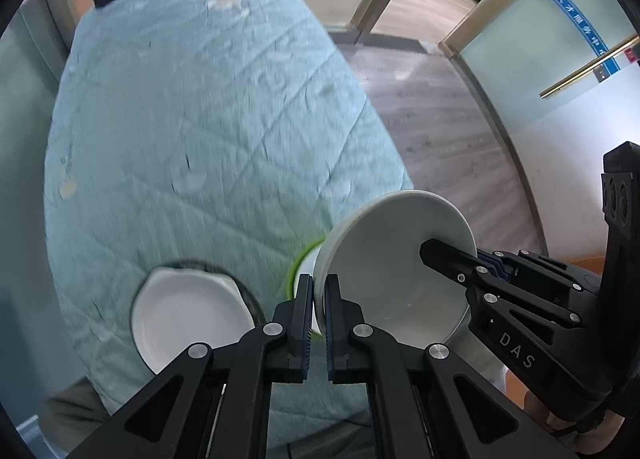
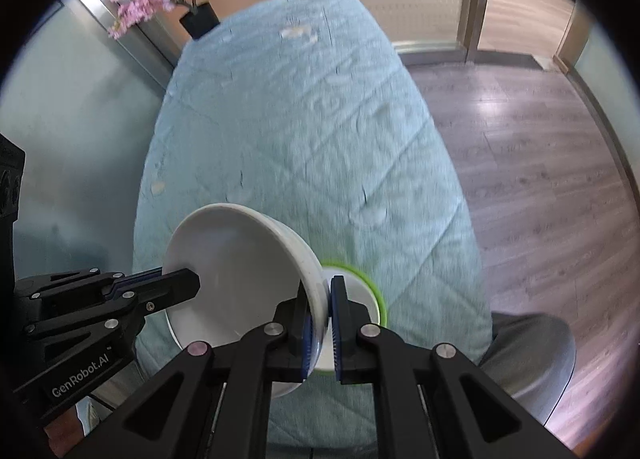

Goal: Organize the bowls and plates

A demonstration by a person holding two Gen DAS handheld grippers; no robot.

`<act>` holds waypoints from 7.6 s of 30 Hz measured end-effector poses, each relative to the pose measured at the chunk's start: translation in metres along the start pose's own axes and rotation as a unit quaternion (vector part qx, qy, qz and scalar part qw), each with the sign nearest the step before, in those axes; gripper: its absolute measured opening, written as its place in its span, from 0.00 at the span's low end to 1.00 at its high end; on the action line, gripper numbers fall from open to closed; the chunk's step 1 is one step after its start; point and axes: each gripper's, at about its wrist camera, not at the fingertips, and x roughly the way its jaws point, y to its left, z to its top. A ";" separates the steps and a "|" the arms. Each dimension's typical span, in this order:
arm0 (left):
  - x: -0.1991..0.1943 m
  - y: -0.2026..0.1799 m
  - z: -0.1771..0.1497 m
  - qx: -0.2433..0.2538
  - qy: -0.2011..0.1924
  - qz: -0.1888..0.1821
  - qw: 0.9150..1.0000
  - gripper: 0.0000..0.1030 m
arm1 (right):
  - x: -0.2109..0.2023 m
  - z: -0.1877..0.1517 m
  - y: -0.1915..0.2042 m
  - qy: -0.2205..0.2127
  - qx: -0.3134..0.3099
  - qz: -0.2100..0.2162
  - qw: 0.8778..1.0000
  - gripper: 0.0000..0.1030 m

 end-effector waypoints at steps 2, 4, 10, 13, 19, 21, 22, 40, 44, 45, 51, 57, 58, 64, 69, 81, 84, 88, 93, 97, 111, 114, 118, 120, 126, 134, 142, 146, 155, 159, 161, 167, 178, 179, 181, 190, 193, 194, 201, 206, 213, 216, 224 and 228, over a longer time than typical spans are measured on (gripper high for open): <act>0.011 0.003 -0.005 -0.004 0.012 -0.002 1.000 0.02 | 0.008 -0.008 -0.001 0.011 0.002 -0.003 1.000 0.07; 0.023 0.005 -0.008 -0.009 0.024 -0.003 1.000 0.02 | 0.016 -0.015 -0.004 0.022 0.008 -0.003 1.000 0.07; 0.065 0.008 -0.008 -0.011 0.060 0.004 0.998 0.01 | 0.043 -0.026 -0.010 0.046 0.009 -0.024 0.999 0.07; 0.085 0.011 -0.007 -0.015 0.077 0.003 0.997 0.01 | 0.059 -0.029 -0.013 0.062 0.012 -0.035 0.997 0.07; 0.118 0.018 -0.006 -0.019 0.098 -0.007 0.995 0.01 | 0.084 -0.033 -0.022 0.084 0.030 -0.051 0.995 0.07; 0.125 0.018 -0.006 -0.017 0.099 -0.005 0.995 0.01 | 0.091 -0.035 -0.022 0.088 0.034 -0.060 0.994 0.07; 0.126 0.018 -0.006 -0.017 0.100 -0.005 0.995 0.01 | 0.093 -0.036 -0.023 0.088 0.035 -0.063 0.993 0.07; 0.129 0.024 -0.005 -0.029 0.098 -0.008 0.995 0.11 | 0.105 -0.035 -0.027 0.092 0.051 -0.076 0.992 0.09; 0.118 0.025 -0.007 -0.024 0.084 -0.020 0.996 0.17 | 0.101 -0.033 -0.028 0.085 0.053 -0.072 0.992 0.10; 0.113 0.025 -0.008 -0.021 0.077 -0.018 0.997 0.18 | 0.099 -0.032 -0.028 0.083 0.054 -0.071 0.993 0.10; 0.082 0.031 -0.010 -0.008 0.020 0.010 1.000 0.56 | 0.075 -0.031 -0.029 0.048 0.033 -0.059 0.997 0.51; 0.051 0.033 -0.010 0.007 -0.066 0.027 0.997 0.99 | 0.052 -0.036 -0.051 -0.012 0.025 -0.020 0.999 0.99; 0.056 0.032 -0.008 0.006 -0.051 0.018 0.999 0.99 | 0.053 -0.036 -0.053 -0.014 0.018 -0.031 0.999 0.99; 0.095 0.030 0.008 -0.003 0.027 -0.017 0.999 0.97 | 0.080 -0.040 -0.061 0.055 0.006 -0.013 0.998 0.99; 0.129 0.026 0.016 0.009 0.076 -0.035 0.996 0.82 | 0.101 -0.046 -0.063 0.077 0.026 -0.004 0.997 0.99; 0.179 0.031 0.018 0.006 0.147 -0.049 0.988 0.54 | 0.137 -0.046 -0.070 0.133 0.056 -0.005 0.990 0.57; 0.187 0.033 0.016 -0.001 0.160 -0.054 0.986 0.42 | 0.139 -0.048 -0.066 0.134 0.043 -0.004 0.990 0.46; 0.194 0.034 0.014 -0.007 0.166 -0.064 0.984 0.26 | 0.141 -0.049 -0.059 0.135 0.039 0.005 0.990 0.32; 0.196 0.035 0.013 -0.014 0.162 -0.065 0.985 0.24 | 0.146 -0.045 -0.042 0.136 0.028 0.008 0.990 0.24; 0.190 0.037 0.012 -0.007 0.156 -0.057 0.986 0.21 | 0.148 -0.043 -0.040 0.138 0.035 0.014 0.990 0.24; 0.153 0.032 0.007 -0.012 0.121 -0.043 0.992 0.19 | 0.124 -0.035 -0.044 0.129 0.057 0.018 0.990 0.21; 0.125 0.029 0.008 -0.020 0.109 -0.043 0.993 0.19 | 0.099 -0.030 -0.036 0.109 0.052 0.016 0.993 0.22; 0.079 0.024 -0.001 -0.019 0.088 -0.034 0.995 0.19 | 0.064 -0.026 -0.022 0.091 0.047 0.022 0.995 0.22; 0.056 0.021 -0.007 -0.020 0.075 -0.028 0.997 0.19 | 0.046 -0.026 -0.012 0.081 0.038 0.025 0.996 0.21; -0.005 0.020 -0.027 -0.025 0.035 -0.009 0.999 0.19 | 0.006 -0.030 0.013 0.061 0.020 0.041 0.997 0.21; -0.070 0.044 -0.059 -0.048 -0.011 0.006 0.999 0.19 | -0.029 -0.035 0.061 0.037 -0.026 0.059 0.997 0.21; -0.079 0.097 -0.100 -0.096 -0.010 0.007 0.995 0.19 | -0.012 -0.049 0.112 0.061 -0.064 0.065 0.994 0.21; -0.069 0.125 -0.111 -0.119 -0.002 -0.001 0.993 0.19 | 0.008 -0.053 0.130 0.078 -0.067 0.062 0.993 0.22; -0.023 0.165 -0.111 -0.148 0.024 -0.019 0.989 0.19 | 0.054 -0.053 0.142 0.115 -0.063 0.052 0.990 0.22; -0.002 0.177 -0.104 -0.157 0.036 -0.028 0.987 0.19 | 0.077 -0.050 0.140 0.132 -0.059 0.042 0.989 0.22; 0.007 0.182 -0.100 -0.157 0.040 -0.027 0.986 0.19 | 0.087 -0.047 0.139 0.137 -0.056 0.041 0.988 0.22; 0.035 0.201 -0.094 -0.173 0.060 -0.035 0.983 0.19 | 0.118 -0.042 0.140 0.157 -0.055 0.039 0.985 0.22; 0.070 0.211 -0.090 -0.189 0.077 -0.040 0.978 0.20 | 0.153 -0.037 0.135 0.168 -0.049 0.018 0.984 0.24; 0.071 0.212 -0.090 -0.190 0.077 -0.039 0.978 0.20 | 0.155 -0.036 0.135 0.168 -0.048 0.018 0.984 0.25; 0.074 0.212 -0.091 -0.193 0.080 -0.040 0.977 0.20 | 0.159 -0.036 0.135 0.169 -0.050 0.018 0.984 0.25; 0.081 0.211 -0.094 -0.199 0.073 -0.033 0.977 0.24 | 0.170 -0.036 0.143 0.160 -0.059 0.016 0.985 0.25; 0.081 0.210 -0.092 -0.196 0.070 -0.031 0.977 0.24 | 0.170 -0.035 0.142 0.153 -0.062 0.017 0.986 0.25; 0.080 0.208 -0.092 -0.198 0.068 -0.029 0.977 0.25 | 0.169 -0.034 0.142 0.150 -0.064 0.014 0.987 0.25; 0.043 0.198 -0.093 -0.178 0.025 0.023 0.983 0.49 | 0.143 -0.029 0.136 0.122 -0.065 0.023 0.990 0.35; -0.008 0.196 -0.105 -0.185 -0.046 0.078 0.979 0.75 | 0.098 -0.031 0.133 0.057 -0.092 0.014 0.994 0.78; -0.063 0.165 -0.129 -0.180 -0.163 0.194 0.950 0.97 | 0.059 -0.052 0.125 0.020 -0.112 -0.010 0.993 0.81; -0.068 0.139 -0.139 -0.159 -0.172 0.186 0.954 0.97 | 0.049 -0.067 0.125 0.016 -0.123 -0.010 0.992 0.81; -0.062 0.102 -0.175 -0.130 -0.166 0.151 0.966 0.94 | 0.035 -0.102 0.107 0.001 -0.122 -0.020 0.992 0.81; -0.058 0.092 -0.186 -0.118 -0.160 0.142 0.970 0.33 | 0.029 -0.113 0.102 -0.015 -0.132 -0.038 0.990 0.57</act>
